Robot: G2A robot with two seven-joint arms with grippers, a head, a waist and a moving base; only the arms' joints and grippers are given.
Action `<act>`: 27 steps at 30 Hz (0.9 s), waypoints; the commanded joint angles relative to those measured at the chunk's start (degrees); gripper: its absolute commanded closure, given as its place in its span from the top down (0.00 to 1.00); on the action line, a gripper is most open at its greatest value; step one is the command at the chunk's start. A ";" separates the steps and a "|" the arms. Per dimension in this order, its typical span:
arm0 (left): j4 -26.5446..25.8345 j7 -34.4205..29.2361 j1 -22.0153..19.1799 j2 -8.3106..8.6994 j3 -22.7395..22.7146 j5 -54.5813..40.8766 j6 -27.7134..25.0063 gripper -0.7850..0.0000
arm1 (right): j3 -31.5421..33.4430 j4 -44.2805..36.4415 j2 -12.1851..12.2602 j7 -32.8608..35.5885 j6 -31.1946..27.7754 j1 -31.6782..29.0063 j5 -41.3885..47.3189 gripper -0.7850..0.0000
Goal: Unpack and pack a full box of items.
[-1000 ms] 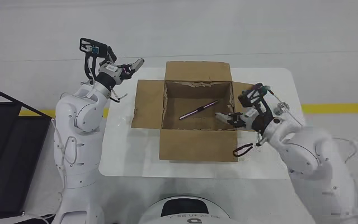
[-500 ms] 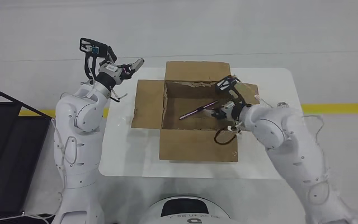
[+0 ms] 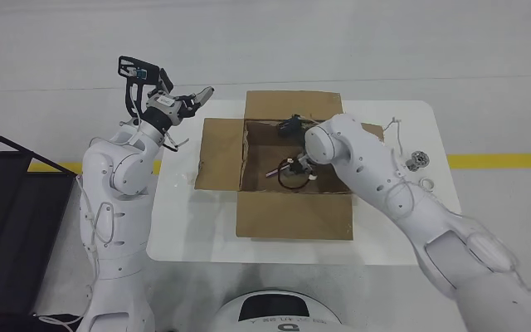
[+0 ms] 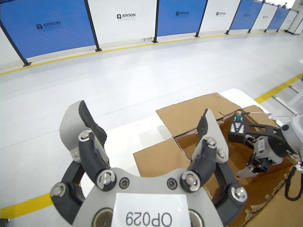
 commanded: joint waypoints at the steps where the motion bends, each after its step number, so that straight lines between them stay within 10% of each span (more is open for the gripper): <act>1: 0.00 0.00 -0.01 0.00 -0.04 -0.05 0.00 1.00 | -1.54 2.47 -0.95 -0.37 -0.22 0.43 0.75 1.00; 14: 0.00 0.00 -0.01 0.00 -0.04 -0.05 0.00 1.00 | -4.27 11.86 -4.48 -11.42 -5.40 0.22 3.93 0.58; 27: 0.00 0.00 -0.01 0.00 -0.04 -0.05 0.00 1.00 | -5.72 16.21 -6.37 -14.19 -6.09 1.93 -1.82 0.78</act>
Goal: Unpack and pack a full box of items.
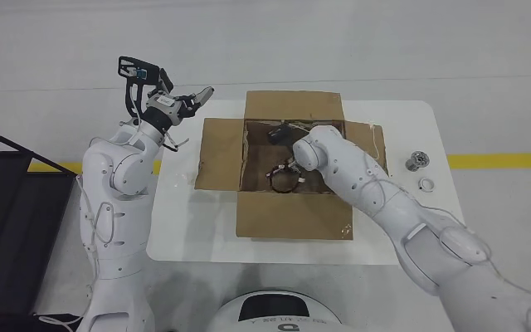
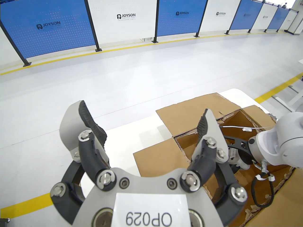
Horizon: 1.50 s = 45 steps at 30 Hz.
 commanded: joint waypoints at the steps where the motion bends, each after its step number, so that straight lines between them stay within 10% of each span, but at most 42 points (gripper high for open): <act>1: 0.00 0.00 -0.01 0.00 -0.04 -0.05 0.00 1.00 | -0.32 0.88 -0.35 1.24 -0.88 0.75 -0.49 0.78; 8: 0.00 0.00 -0.01 0.00 -0.04 -0.05 0.00 1.00 | -0.71 4.40 -2.08 1.05 -2.83 2.89 -0.23 0.67; 24: 0.00 0.00 -0.01 0.00 -0.04 -0.05 0.00 1.00 | -1.29 13.98 -6.84 -3.48 4.89 3.25 1.82 0.84; 36: 0.00 0.00 -0.01 0.00 -0.04 -0.05 0.00 1.00 | 6.57 3.03 -2.79 -17.86 9.94 -4.80 -2.50 1.00; 45: 0.00 0.00 -0.01 0.00 -0.04 -0.05 0.00 1.00 | 7.56 -1.68 -2.26 -14.84 21.64 -8.78 -9.38 1.00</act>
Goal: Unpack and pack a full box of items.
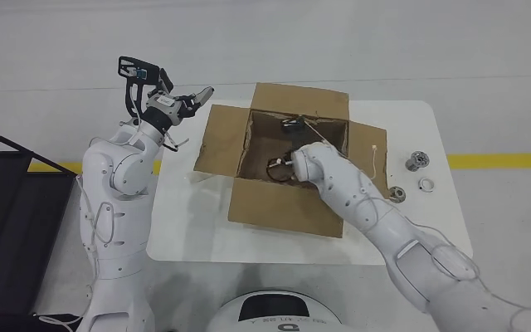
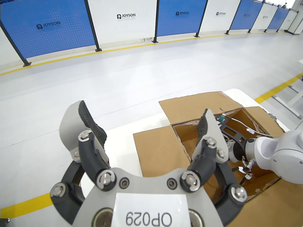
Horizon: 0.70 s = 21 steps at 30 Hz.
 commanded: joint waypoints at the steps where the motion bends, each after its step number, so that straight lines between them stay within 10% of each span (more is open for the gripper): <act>1: 0.00 0.00 -0.01 0.00 -0.04 -0.05 0.00 1.00 | -0.21 0.35 -0.27 1.60 0.45 0.23 -0.37 1.00; 10: 0.00 0.00 -0.01 0.00 -0.04 -0.05 0.00 1.00 | 0.55 -3.44 -0.03 10.60 0.84 -0.77 -3.54 1.00; 19: 0.00 0.00 -0.01 0.00 -0.04 -0.05 0.00 1.00 | 6.07 -10.73 1.12 0.67 5.75 -7.11 -5.14 0.96; 21: 0.00 0.00 -0.01 0.00 -0.04 -0.05 0.00 1.00 | 6.04 -9.89 0.44 -0.65 6.59 -6.88 -3.35 0.82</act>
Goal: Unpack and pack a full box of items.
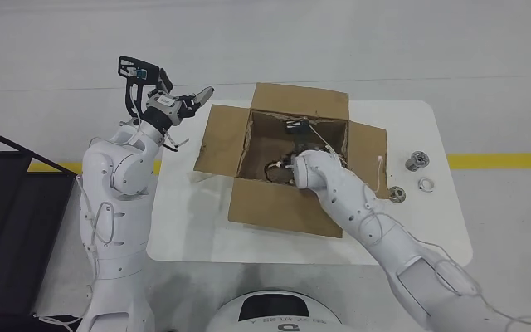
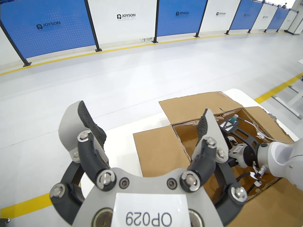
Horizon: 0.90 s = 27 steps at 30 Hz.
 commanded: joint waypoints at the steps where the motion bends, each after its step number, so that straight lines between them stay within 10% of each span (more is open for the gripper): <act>1: 0.00 0.00 -0.01 0.00 -0.04 -0.05 0.00 1.00 | 0.02 1.20 -0.61 -1.50 0.57 0.42 1.76 0.78; 18: 0.00 0.00 -0.01 0.00 -0.04 -0.05 0.00 1.00 | -5.98 16.13 -7.27 1.40 10.74 8.41 3.16 0.91; 27: 0.00 0.00 -0.01 0.00 -0.04 -0.05 0.00 1.00 | -6.26 22.58 -9.13 4.94 8.58 10.99 4.43 0.45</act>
